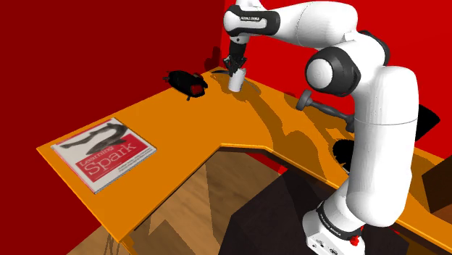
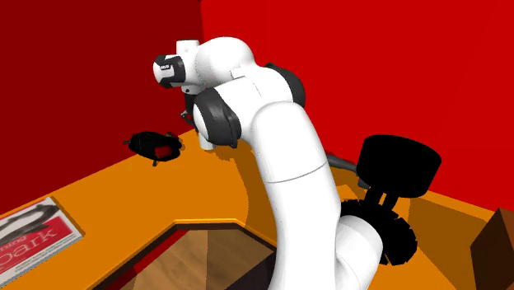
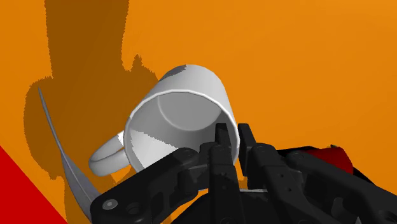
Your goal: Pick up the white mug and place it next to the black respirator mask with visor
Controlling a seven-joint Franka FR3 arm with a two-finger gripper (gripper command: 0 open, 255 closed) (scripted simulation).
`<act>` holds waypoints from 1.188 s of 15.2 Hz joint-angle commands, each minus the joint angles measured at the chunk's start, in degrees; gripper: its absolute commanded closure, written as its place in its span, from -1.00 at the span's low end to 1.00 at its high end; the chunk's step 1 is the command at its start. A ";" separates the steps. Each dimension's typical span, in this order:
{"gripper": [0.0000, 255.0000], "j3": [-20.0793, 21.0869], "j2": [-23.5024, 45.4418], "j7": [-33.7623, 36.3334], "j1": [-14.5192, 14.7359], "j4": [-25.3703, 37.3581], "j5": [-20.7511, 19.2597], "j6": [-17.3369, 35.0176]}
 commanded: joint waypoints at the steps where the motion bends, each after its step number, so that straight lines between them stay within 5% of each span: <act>1: 1.00 0.04 -0.10 -0.06 0.19 -2.02 0.02 1.94; 18: 1.00 0.49 1.80 -0.71 0.52 -10.10 0.78 11.83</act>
